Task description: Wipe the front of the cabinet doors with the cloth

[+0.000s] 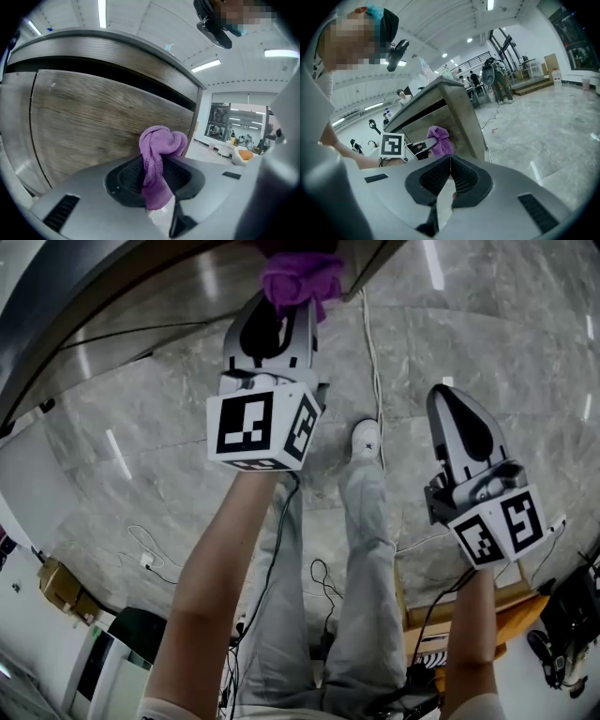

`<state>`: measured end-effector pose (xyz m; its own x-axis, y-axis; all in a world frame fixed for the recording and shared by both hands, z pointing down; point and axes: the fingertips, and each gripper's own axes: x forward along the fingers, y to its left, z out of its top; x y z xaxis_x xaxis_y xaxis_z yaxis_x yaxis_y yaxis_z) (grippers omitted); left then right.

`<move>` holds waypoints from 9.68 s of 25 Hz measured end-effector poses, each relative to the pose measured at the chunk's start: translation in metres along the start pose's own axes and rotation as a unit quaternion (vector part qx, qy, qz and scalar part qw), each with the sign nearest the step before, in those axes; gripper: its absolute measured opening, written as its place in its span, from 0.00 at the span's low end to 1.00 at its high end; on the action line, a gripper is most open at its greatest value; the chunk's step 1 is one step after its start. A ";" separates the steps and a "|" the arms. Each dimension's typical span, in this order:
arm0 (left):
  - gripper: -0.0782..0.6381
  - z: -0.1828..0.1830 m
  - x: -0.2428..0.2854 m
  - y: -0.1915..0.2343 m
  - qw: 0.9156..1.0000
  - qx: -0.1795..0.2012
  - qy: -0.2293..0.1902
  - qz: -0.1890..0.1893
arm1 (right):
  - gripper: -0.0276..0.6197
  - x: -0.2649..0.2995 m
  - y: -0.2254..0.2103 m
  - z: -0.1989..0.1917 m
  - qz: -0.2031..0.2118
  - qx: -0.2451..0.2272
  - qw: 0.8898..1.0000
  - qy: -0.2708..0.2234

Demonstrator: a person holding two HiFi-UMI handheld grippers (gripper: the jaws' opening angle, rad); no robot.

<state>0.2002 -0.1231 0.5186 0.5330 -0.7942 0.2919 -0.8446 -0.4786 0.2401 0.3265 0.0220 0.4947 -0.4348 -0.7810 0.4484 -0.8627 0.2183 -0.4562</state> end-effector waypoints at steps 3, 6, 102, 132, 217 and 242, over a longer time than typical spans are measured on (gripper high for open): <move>0.25 0.004 -0.014 0.030 1.000 0.003 0.000 0.013 | 0.09 0.015 0.020 -0.002 0.008 -0.006 1.000 0.003; 0.25 0.006 -0.029 0.064 1.000 0.005 -0.001 0.028 | 0.09 0.032 0.043 -0.006 0.018 -0.011 1.000 0.007; 0.25 -0.119 -0.035 0.165 0.985 0.078 0.111 0.106 | 0.09 0.067 0.006 -0.061 0.028 0.024 0.998 0.044; 0.25 -0.187 0.069 0.045 0.987 0.108 0.118 -0.030 | 0.09 0.047 -0.068 -0.111 -0.045 0.064 0.997 -0.003; 0.24 -0.222 -0.064 0.303 0.979 0.069 0.150 0.116 | 0.09 0.169 0.097 -0.167 0.053 -0.034 0.995 0.083; 0.25 0.090 -0.182 0.237 0.994 0.015 -0.044 0.097 | 0.09 0.192 0.258 0.017 0.129 -0.104 0.986 0.031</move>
<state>-0.1011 -0.1261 0.4389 0.3538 -0.9018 0.2482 -0.9332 -0.3225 0.1584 0.0249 -0.0818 0.4502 -0.6564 -0.6475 0.3871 -0.7525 0.5259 -0.3964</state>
